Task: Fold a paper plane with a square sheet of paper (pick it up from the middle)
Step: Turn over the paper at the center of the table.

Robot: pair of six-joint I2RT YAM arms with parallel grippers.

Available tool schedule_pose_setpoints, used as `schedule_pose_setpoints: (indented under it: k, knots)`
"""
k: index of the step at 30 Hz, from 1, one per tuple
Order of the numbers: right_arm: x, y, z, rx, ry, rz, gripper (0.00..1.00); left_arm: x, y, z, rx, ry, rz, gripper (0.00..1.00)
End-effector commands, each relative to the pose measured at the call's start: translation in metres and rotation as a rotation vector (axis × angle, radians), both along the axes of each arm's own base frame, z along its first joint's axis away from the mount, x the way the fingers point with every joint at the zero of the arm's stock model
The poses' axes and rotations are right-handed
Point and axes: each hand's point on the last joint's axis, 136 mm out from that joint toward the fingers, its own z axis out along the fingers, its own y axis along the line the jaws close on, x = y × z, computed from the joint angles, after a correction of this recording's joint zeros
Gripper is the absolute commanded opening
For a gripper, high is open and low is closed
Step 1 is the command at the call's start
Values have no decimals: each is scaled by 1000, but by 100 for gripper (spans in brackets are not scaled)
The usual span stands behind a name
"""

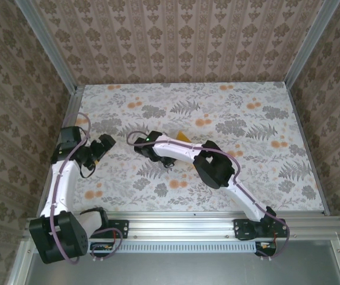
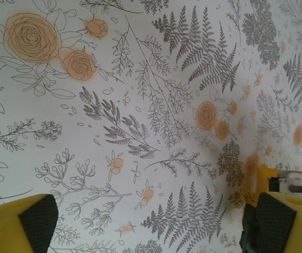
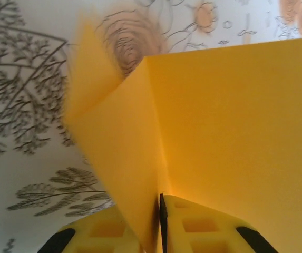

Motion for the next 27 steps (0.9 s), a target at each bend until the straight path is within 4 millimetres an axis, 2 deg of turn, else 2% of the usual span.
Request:
schedule_pose_setpoints:
  k: [1,8,14,18,20,23,25,27]
  knots:
    - [-9,14,-6,62,15,-36,23,-14,0,-10,-10,62,16,100]
    - [-24,36,-9,226,73,-65,30,-25,-4,-19,-29,93,9,100]
    - [-43,76,32,408,123,35,44,-28,-4,-25,-30,99,20,100]
    - [-61,100,58,558,173,92,46,-27,-8,-31,-49,97,13,100]
    - [-66,106,73,631,181,116,49,-25,-14,-29,-53,82,-13,100]
    - [-69,105,98,743,180,142,54,-22,-26,-25,-38,66,-63,100]
    - [-66,92,105,805,180,111,55,-21,-36,-24,-31,61,-95,100]
    - [-57,68,104,835,161,56,58,-20,-47,-24,-28,57,-122,100]
